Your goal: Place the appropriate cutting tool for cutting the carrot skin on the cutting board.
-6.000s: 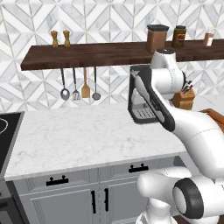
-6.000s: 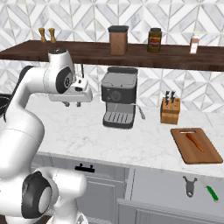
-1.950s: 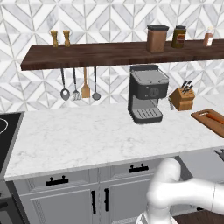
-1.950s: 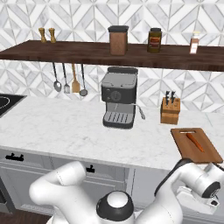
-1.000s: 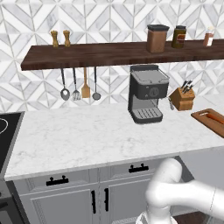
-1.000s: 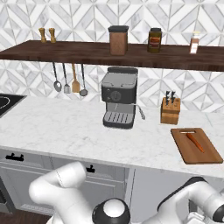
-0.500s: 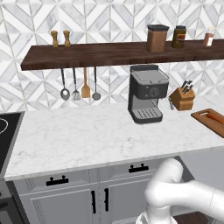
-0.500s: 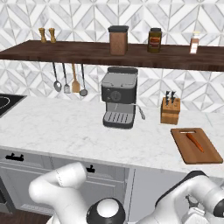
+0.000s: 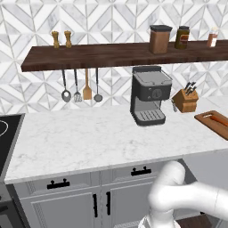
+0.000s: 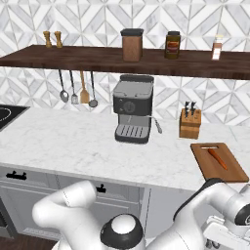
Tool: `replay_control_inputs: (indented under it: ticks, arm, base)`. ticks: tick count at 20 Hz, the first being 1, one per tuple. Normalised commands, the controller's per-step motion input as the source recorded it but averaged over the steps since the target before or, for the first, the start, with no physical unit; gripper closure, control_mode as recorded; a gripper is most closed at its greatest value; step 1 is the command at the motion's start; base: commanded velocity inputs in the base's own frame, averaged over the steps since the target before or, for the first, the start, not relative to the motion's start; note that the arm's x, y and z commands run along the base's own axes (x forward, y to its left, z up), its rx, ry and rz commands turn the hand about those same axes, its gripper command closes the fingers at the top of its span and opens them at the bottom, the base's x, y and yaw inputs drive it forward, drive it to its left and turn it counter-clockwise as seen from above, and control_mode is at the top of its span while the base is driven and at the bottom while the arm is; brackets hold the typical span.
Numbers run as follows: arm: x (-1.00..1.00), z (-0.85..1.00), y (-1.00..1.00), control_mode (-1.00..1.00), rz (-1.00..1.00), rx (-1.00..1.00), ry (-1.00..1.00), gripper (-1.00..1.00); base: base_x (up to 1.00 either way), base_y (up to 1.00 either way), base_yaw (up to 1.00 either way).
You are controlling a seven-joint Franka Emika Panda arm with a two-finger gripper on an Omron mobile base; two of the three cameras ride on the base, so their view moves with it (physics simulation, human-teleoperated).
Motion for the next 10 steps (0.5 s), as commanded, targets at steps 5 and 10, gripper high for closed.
replay_control_inputs:
  ticks: [5, 10]
  arm:
    - [0.02, 0.00, 0.00, -1.00, 0.00, -0.11, -0.03, -1.00]
    - [0.05, 0.00, 0.06, -1.00, 0.00, -0.05, -0.10, -1.00]
  base:
    - [0.00, 0.00, 0.00]
    - [0.00, 0.00, 0.00]
